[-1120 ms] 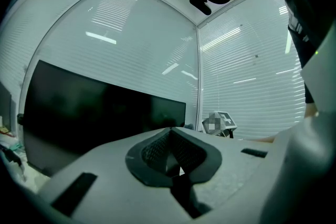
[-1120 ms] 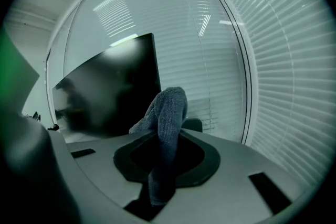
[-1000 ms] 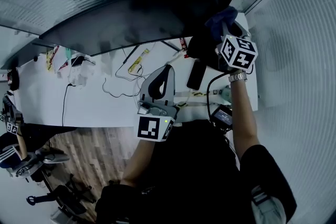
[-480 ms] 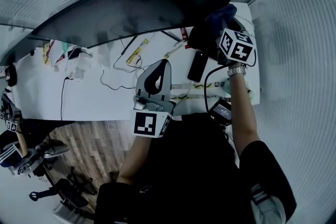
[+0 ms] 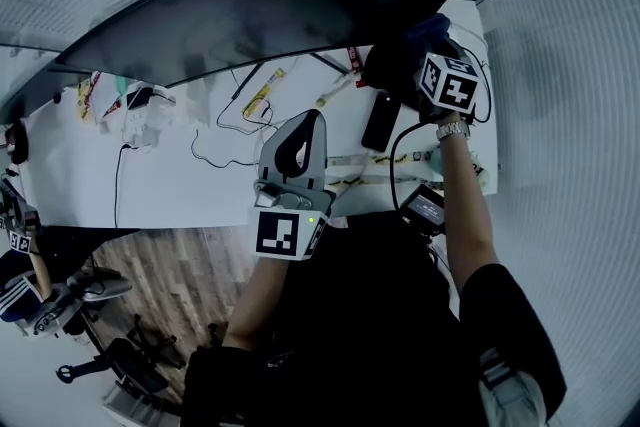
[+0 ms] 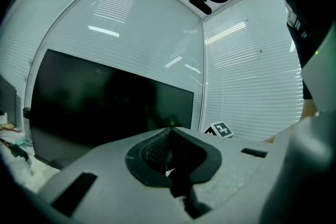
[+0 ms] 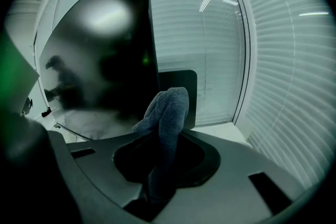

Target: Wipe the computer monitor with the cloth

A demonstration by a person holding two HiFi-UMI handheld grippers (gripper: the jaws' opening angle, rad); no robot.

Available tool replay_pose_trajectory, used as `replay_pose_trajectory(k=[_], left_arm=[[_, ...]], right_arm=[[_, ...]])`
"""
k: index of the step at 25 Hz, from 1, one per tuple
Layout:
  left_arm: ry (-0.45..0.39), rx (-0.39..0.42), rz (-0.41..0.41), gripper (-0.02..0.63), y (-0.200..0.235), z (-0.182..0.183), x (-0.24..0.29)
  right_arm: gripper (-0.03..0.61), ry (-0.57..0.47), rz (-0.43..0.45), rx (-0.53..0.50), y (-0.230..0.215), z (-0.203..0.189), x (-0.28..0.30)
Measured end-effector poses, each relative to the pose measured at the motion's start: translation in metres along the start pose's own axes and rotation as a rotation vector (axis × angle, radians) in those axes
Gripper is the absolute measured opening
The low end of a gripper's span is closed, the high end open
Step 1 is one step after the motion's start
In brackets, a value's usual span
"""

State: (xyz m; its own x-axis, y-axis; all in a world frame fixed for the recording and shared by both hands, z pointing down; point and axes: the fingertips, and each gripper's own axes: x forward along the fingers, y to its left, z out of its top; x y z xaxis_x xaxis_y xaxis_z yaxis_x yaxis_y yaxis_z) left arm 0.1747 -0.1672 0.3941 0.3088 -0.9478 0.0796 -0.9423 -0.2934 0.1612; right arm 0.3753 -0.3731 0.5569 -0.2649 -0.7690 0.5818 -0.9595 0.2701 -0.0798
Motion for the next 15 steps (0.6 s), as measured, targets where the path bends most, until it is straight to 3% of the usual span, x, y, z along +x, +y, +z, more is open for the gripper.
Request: replay_pose_trajectory(k=[15], left_arm=[[0.036, -0.009, -0.001, 0.006, 0.027, -0.014, -0.014]], right_arm=[[0.066, 0.106, -0.057, 0.019, 0.0, -0.045, 0.024]])
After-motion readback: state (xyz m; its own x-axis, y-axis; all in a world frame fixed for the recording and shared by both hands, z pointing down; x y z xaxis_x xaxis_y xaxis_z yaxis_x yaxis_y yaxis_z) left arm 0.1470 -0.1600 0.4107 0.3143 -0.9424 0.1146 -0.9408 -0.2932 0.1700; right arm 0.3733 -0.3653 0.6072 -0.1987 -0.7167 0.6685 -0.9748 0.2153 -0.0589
